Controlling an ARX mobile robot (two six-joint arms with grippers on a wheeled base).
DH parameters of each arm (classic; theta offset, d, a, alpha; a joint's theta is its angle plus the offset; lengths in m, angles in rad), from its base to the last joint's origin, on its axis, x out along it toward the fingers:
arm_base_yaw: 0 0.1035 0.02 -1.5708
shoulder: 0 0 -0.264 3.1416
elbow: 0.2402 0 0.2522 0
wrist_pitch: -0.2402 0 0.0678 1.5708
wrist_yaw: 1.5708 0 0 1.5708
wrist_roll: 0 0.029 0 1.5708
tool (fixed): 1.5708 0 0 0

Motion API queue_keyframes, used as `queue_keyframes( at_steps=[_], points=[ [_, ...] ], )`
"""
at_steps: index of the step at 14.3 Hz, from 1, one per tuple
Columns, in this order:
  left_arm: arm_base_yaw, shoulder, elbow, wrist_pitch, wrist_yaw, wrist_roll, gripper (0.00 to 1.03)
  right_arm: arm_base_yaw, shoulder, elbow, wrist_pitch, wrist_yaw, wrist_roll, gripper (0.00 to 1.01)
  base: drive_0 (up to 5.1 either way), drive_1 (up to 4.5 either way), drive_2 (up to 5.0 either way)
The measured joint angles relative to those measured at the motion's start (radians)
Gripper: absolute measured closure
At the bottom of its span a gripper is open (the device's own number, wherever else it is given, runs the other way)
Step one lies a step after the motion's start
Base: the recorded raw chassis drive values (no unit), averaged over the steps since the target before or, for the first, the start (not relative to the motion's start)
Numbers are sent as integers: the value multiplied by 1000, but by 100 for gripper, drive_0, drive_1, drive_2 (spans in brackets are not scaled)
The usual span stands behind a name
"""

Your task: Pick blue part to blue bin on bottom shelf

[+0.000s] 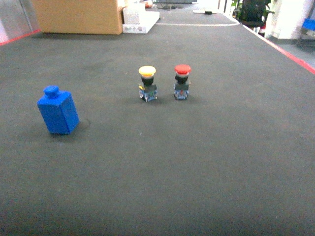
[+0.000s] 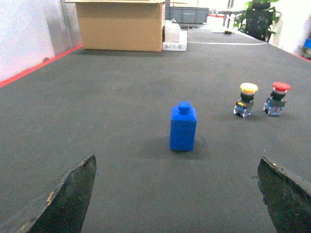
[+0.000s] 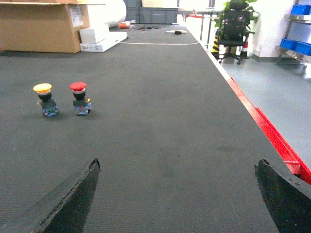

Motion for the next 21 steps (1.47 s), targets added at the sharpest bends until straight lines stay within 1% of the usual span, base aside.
queue_keyframes(
  at_steps=[12, 13, 14, 15, 16, 17, 18, 19, 20, 21],
  points=[
    [0, 1, 0, -5, -3, -2, 5, 0, 0, 0, -1, 0, 0, 3, 0, 0, 0],
    [-12, 11, 11, -48, -28, -12, 5, 0, 0, 0, -1, 0, 0, 3, 0, 0, 0],
    [-43, 45, 40, -129, -92, -37, 5, 0, 0, 0, -2, 0, 0, 3, 0, 0, 0],
    [-141, 198, 98, -209, -240, -103, 5, 0, 0, 0, -1, -1, -1, 3, 0, 0, 0],
    [-203, 298, 100, -148, -321, -147, 5, 0, 0, 0, 0, 0, 0, 3, 0, 0, 0],
    [-249, 439, 106, 7, -375, -153, 5, 0, 0, 0, -1, 0, 0, 3, 0, 0, 0],
    [-273, 626, 154, 182, -368, -149, 5, 0, 0, 0, 0, 0, 0, 3, 0, 0, 0],
    [-274, 850, 248, 381, -362, -147, 5, 0, 0, 0, -1, 0, 0, 3, 0, 0, 0],
    [-266, 1030, 330, 524, -351, -146, 5, 0, 0, 0, -2, 0, 0, 3, 0, 0, 0],
    [-259, 1184, 393, 617, -328, -147, 5, 0, 0, 0, -1, 0, 0, 3, 0, 0, 0]
  ],
)
